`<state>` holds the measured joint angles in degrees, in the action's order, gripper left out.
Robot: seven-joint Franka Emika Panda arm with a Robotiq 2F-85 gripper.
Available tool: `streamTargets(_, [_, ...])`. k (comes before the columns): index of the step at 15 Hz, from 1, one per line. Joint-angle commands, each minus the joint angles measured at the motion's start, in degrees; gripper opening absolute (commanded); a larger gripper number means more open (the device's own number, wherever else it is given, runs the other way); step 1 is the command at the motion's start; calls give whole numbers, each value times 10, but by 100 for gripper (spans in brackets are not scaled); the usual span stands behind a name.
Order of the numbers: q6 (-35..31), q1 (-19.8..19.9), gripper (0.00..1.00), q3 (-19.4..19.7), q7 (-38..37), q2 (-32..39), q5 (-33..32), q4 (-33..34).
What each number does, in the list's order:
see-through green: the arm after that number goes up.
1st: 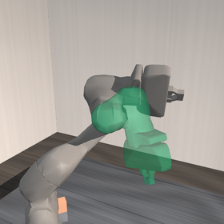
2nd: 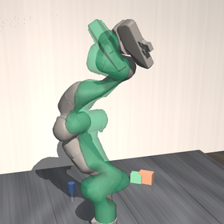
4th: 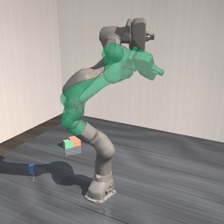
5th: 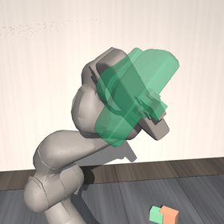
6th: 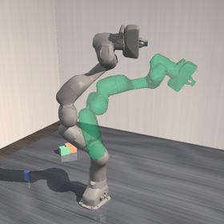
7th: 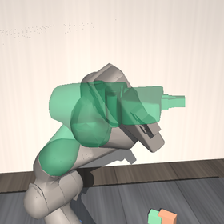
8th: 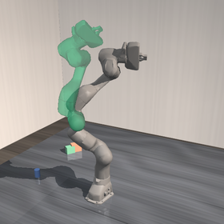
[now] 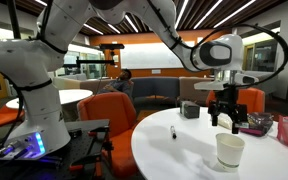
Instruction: Move the cup towards you
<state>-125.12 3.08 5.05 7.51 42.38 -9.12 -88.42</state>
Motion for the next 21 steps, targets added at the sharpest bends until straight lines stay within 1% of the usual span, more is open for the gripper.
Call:
streamTargets(1, [39, -4, 100, 1, -16, 25, -9, 36])
streamTargets(5, [53, -4, 100, -3, -15, 38, -5, 45])
streamTargets(6, [56, -5, 97, -3, -16, 41, -5, 47])
streamTargets(7, [59, -7, 91, -2, -16, 44, -7, 48])
streamTargets(9, [61, -8, 71, -2, -16, 47, -7, 51])
streamTargets(10, [66, -5, 64, -5, -13, 49, -2, 54])
streamTargets(11, [67, -6, 55, -4, -14, 50, -4, 54])
streamTargets(13, [74, -6, 39, -3, -14, 52, -5, 58])
streamTargets(18, [71, -5, 2, -6, -11, 44, -3, 53])
streamTargets(19, [64, -8, 0, -3, -13, 41, -9, 50])
streamTargets(21, [60, -6, 0, -5, -12, 35, -5, 50])
